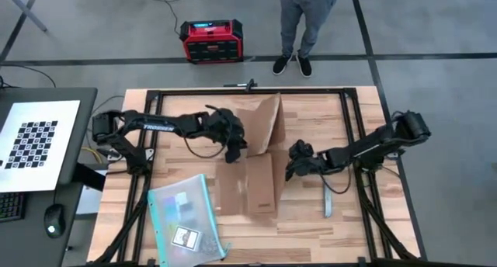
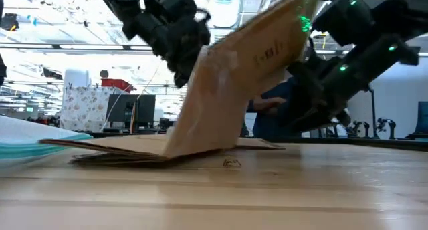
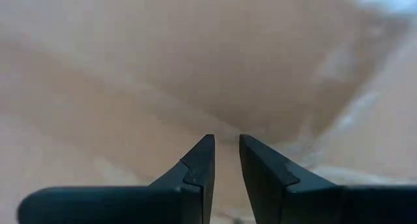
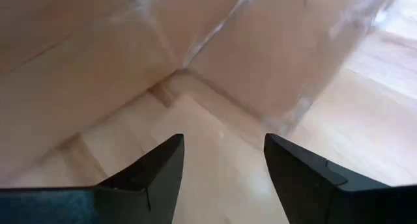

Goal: Unpack boxes
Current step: Break down the cardboard box until it is fully flat

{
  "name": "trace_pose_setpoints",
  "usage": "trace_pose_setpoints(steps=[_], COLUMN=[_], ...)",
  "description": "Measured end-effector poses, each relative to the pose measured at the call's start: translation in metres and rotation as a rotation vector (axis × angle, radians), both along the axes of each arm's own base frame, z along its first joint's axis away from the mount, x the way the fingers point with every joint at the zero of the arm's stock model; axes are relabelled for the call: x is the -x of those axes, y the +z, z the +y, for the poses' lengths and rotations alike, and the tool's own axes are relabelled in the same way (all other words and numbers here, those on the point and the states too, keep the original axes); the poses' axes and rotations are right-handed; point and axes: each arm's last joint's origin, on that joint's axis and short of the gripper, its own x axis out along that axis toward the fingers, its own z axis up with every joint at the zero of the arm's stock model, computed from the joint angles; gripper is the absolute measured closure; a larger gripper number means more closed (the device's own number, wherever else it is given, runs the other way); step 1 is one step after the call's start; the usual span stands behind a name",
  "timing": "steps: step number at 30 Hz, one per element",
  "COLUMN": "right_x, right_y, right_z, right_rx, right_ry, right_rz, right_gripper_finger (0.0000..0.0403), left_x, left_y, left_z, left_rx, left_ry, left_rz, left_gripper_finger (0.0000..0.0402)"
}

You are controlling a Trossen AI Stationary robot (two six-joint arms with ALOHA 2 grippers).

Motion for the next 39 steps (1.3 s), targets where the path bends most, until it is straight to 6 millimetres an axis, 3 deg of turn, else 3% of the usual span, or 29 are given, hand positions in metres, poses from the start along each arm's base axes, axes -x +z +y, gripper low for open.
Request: trace_pose_setpoints(steps=[4, 8, 16, 18, 22, 28, 31, 36, 39], right_x=[-0.012, -0.021, -0.015, -0.007, 0.019, 0.035, 0.038, 0.039, 0.039], right_y=[-0.004, -0.009, -0.015, -0.007, 0.017, 0.065, 0.076, 0.079, 0.076], right_z=[-0.007, -0.01, -0.009, -0.01, -0.011, -0.012, -0.014, -0.013, -0.013], right_rx=[-0.002, -0.034, -0.073, -0.083, -0.111, -0.053, -0.008, 0.035, 0.04], right_ry=[0.02, 0.089, 0.165, 0.186, 0.223, 0.303, 0.334, 0.37, 0.374], right_rz=[-0.066, -0.108, 0.004, 0.059, 0.205, 0.05, 0.001, -0.006, 0.016], right_gripper_finger=[0.0198, 0.0198, 0.0198, 0.0198, 0.0198, 0.0198, 0.0198, 0.0198, 0.0198], left_x=[-0.013, -0.016, -0.036, -0.038, -0.042, -0.056, -0.061, -0.058, -0.042], left_y=[0.016, 0.017, -0.031, -0.042, -0.046, -0.066, -0.053, 0.016, 0.041], left_z=[-0.023, -0.031, -0.036, -0.038, -0.038, -0.037, -0.036, -0.042, -0.05], left_rx=[-0.033, -0.06, -0.012, -0.003, 0.016, 0.025, 0.01, -0.057, -0.065], left_ry=[-0.054, -0.03, -0.015, -0.008, 0.012, 0.025, 0.011, -0.066, -0.102], left_rz=[-0.085, -0.097, 0.01, 0.039, 0.009, -0.005, 0.039, 0.092, 0.201], left_gripper_finger=[0.0345, 0.0345, 0.0345, 0.0345, 0.0345, 0.0345, 0.0345, 0.0345, 0.0345])
